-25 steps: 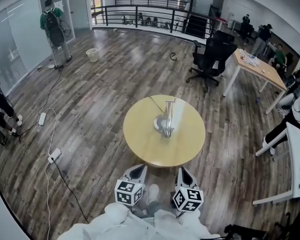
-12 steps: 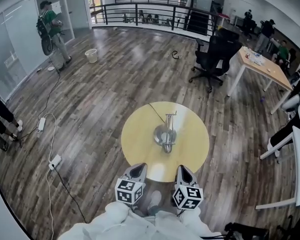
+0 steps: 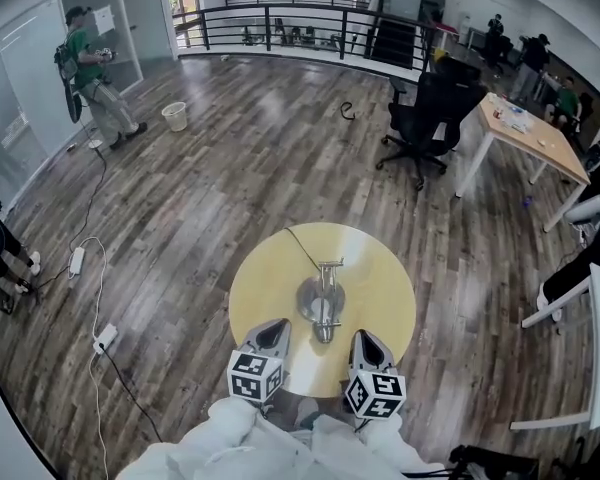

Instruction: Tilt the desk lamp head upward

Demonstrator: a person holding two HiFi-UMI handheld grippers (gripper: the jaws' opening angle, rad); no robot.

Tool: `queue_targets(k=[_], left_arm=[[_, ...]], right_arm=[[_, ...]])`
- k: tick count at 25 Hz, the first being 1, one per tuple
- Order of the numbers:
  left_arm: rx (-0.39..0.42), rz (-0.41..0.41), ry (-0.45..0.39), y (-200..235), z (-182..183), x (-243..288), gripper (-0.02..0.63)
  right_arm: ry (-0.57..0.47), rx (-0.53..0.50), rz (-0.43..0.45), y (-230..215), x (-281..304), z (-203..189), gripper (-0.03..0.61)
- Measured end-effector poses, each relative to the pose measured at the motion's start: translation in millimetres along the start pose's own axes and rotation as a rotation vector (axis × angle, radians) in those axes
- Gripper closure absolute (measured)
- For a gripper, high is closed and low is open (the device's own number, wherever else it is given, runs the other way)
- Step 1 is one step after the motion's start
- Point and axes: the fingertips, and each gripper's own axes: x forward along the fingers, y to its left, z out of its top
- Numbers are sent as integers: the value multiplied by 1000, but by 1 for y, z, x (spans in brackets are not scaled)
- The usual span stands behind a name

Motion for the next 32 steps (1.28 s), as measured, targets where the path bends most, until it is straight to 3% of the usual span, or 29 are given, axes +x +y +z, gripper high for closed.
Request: queue_targets(k=[5, 8, 14, 15, 16, 19, 25, 32], left_arm=[[20, -2, 29, 15, 2, 28, 615], [39, -54, 36, 17, -1, 42, 615], [249, -183, -22, 16, 8, 93, 615], [268, -208, -11, 17, 9, 104, 589], [279, -233, -2, 17, 10, 113, 510], [314, -322, 14, 10, 19, 135, 425], [417, -494, 32, -12, 21, 159, 402], [434, -535, 26, -17, 33, 172, 409]], right_arm=[[35, 5, 1, -10, 18, -6, 566], [58, 7, -9, -13, 21, -16, 566], [141, -99, 42, -2, 24, -50, 565], [164, -113, 56, 1, 27, -61, 547], [187, -116, 70, 4, 32, -72, 492], [236, -103, 95, 14, 48, -99, 393], [241, -153, 47, 22, 82, -116, 354], [192, -158, -7, 25, 100, -115, 354]])
